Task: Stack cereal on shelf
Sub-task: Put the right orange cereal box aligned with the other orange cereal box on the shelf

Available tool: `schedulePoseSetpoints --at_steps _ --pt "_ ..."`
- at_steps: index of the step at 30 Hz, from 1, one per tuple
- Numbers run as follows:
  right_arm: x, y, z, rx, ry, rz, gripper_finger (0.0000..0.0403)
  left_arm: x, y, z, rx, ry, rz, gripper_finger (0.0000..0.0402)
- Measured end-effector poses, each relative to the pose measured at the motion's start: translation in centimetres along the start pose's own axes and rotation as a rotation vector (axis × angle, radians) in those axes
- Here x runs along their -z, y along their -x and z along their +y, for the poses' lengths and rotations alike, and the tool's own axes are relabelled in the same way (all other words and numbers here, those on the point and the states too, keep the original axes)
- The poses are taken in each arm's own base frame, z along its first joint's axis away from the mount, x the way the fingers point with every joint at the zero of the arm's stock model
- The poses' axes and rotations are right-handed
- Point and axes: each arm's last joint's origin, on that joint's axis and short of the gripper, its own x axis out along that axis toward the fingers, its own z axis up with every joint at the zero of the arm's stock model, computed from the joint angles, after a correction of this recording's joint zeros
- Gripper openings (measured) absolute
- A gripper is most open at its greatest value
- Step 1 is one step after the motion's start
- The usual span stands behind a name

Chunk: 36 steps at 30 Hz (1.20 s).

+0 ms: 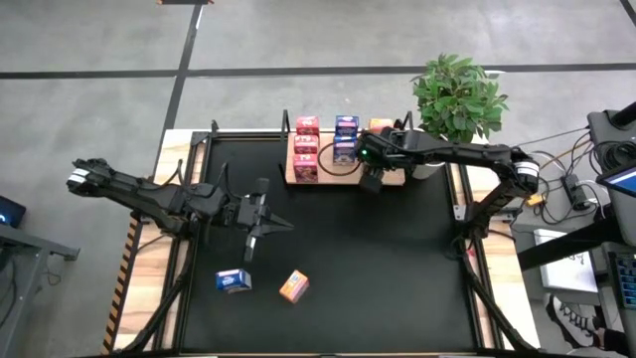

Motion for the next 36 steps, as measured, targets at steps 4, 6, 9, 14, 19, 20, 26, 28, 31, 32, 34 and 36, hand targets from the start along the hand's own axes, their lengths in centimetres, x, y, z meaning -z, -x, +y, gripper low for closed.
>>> schedulePoseSetpoints --at_steps 4,6,9,14,19,20,26,28,31,32,34,36 --pt "-0.1 -0.7 0.0 0.006 0.019 0.019 0.0200 0.0 0.0 0.0 0.000 0.000 -0.003 0.0000" --pt "-0.1 -0.8 0.0 0.006 0.027 0.020 0.0200 0.0 0.0 0.0 -0.001 0.000 -0.003 0.0000" --pt "-0.2 -0.8 0.0 0.006 0.032 0.018 0.0201 -0.1 0.0 0.0 -0.001 0.000 -0.003 0.0000" --pt "-0.8 0.1 -0.3 0.006 0.027 -0.013 0.0201 -0.1 0.1 0.0 -0.001 -0.021 -0.004 0.0000" --pt "-1.4 1.4 -0.6 0.004 0.023 -0.026 0.0201 -0.2 0.2 0.0 -0.002 -0.039 -0.008 0.0000" --pt "-1.5 1.7 -0.7 0.003 0.023 -0.028 0.0201 -0.2 0.3 0.1 -0.003 -0.045 -0.009 0.0000" --pt "-2.1 3.8 0.0 -0.014 0.065 -0.044 0.0198 -0.2 0.5 0.1 -0.002 -0.091 -0.001 0.0000" --pt "-2.3 4.5 0.3 -0.020 0.083 -0.068 0.0190 0.0 0.5 0.1 -0.006 -0.131 0.010 0.0000" --pt "-2.7 5.3 0.5 -0.027 0.073 -0.099 0.0165 -0.3 0.5 0.3 -0.077 -0.198 0.020 0.0000" --pt "-2.8 5.4 0.5 -0.029 0.049 -0.103 0.0152 -0.5 0.6 0.5 -0.118 -0.212 0.022 0.0000" --pt "-2.7 5.4 0.5 -0.033 -0.039 -0.097 0.0124 -1.1 0.9 0.9 -0.213 -0.226 0.031 0.0000" --pt "-2.5 5.2 0.6 -0.038 -0.160 -0.081 0.0091 -1.5 1.1 1.2 -0.300 -0.229 0.044 0.0000"
